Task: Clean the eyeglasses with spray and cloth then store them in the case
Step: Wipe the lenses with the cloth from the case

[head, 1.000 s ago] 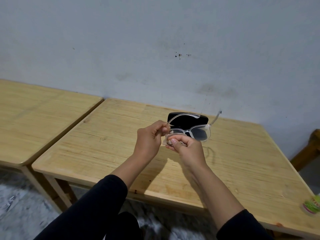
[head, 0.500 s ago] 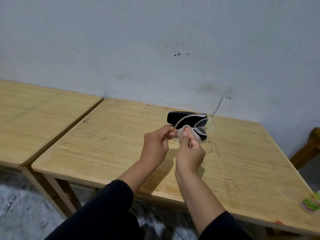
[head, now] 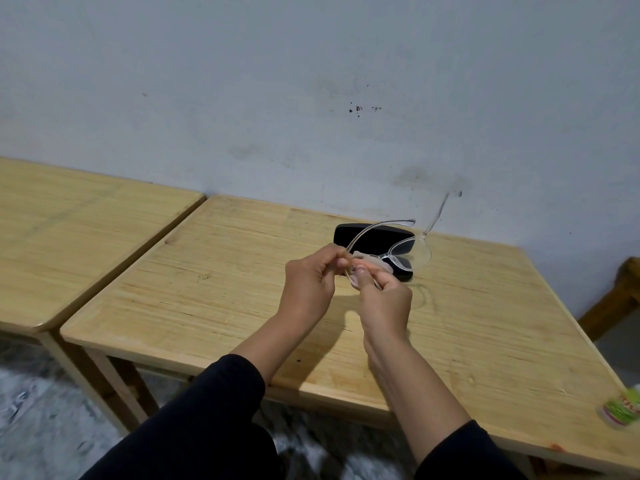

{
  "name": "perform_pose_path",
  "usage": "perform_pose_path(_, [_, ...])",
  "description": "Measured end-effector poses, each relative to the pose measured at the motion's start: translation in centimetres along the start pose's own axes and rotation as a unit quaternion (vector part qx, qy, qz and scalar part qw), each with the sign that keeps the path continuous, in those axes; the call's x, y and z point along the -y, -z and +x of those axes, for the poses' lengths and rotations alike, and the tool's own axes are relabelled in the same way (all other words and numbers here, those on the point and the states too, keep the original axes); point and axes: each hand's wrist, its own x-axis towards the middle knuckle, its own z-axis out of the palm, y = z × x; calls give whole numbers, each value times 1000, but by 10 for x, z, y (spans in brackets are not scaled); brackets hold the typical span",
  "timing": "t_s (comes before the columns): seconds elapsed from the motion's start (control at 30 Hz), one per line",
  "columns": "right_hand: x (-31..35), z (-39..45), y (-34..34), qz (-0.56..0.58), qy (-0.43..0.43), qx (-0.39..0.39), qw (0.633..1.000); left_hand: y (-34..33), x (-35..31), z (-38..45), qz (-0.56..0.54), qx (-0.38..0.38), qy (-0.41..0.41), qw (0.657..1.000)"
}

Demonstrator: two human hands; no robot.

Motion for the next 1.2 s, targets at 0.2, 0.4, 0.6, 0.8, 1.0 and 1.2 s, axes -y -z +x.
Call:
perform_pose_path(0.2, [0,1,2,-28,-26,107,993,7,5,7,28,0,-3,1000])
perform_pose_path(0.4, [-3,3,7,-56,-21,86,995,13,12,7,25,-19,25,999])
perform_pose_path(0.6, [-4,-5,0,-31,-5,-73,997,11,10,2,24,-2,9,1000])
perform_pose_path(0.8, [2,-9,-15,72,-17,-123,990,-1,-4,-8,2,13,-15,1000])
perform_pose_path(1.0, [2,-9,-11,26,-20,-75,997,3,-4,-3,4,-7,-19,1000])
perform_pose_path(1.2, [3,-9,-7,-6,-33,24,999,10,2,3,13,-25,-2,1000])
